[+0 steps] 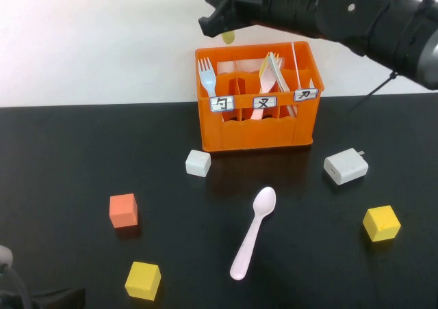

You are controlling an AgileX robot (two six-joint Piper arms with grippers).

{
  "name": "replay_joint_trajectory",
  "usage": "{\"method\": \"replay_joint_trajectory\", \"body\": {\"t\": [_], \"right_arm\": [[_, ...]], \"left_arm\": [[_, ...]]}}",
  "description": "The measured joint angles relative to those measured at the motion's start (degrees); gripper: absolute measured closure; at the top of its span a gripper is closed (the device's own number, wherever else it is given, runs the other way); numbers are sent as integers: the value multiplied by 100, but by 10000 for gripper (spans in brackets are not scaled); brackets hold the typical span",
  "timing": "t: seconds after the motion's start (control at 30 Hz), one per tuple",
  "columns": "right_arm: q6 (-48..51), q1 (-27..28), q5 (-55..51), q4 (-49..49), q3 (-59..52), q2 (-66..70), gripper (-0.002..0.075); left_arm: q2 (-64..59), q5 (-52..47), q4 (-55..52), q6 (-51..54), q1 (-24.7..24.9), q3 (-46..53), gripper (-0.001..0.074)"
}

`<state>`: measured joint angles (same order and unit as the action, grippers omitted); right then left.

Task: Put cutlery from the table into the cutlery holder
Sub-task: Place the spoon on the box

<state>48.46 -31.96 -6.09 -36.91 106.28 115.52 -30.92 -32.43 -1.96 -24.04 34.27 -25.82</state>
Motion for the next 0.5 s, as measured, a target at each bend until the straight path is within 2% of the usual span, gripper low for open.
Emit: {"method": "replay_joint_trajectory", "body": {"t": [0.3, 0.5], "right_arm": [[26, 0, 1130, -301, -1227, -376, 587], [23, -97, 1263, -338, -1330, -365, 587]], "left_arm": [[0, 0, -15, 0, 0, 0, 736], [0, 0, -15, 0, 0, 0, 736]]}}
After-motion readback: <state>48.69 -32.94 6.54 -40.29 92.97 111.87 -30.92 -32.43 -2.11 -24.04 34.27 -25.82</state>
